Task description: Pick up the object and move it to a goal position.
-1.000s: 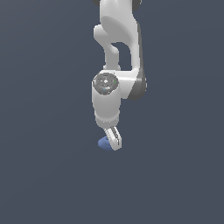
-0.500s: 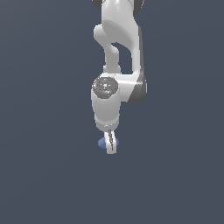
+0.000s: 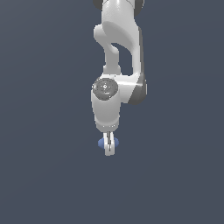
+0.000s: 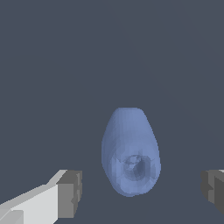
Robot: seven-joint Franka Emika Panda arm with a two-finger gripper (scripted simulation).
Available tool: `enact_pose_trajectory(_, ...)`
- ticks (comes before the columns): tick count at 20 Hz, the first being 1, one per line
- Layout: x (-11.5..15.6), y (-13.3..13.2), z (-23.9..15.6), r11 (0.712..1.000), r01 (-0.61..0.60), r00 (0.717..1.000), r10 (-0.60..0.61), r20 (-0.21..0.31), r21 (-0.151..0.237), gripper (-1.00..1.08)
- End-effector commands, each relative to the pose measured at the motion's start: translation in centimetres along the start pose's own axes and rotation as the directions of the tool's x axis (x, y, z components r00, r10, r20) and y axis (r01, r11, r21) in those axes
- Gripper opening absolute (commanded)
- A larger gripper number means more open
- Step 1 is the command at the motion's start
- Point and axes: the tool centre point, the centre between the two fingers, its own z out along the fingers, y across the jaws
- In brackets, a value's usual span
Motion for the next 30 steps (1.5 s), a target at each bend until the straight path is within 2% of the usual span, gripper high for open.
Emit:
enact_pose_trajectory(1, 0.0, 0.0, 0.0, 1.0, 0.0, 1.0, 0.0, 0.0, 0.0, 1.0)
enact_pose_trajectory(12, 0.0, 0.1, 4.5, 1.0, -0.005, 1.0, 0.005, 0.0, 0.0, 1.0)
enact_pose_trajectory(18, 0.0, 0.0, 5.0, 1.0, -0.005, 1.0, 0.005, 0.0, 0.0, 1.0)
enact_pose_trajectory(19, 0.0, 0.0, 5.0, 1.0, -0.005, 1.0, 0.005, 0.0, 0.0, -1.0)
enact_pose_trajectory(30, 0.0, 0.0, 5.0, 1.0, -0.005, 1.0, 0.005, 0.0, 0.0, -1.0)
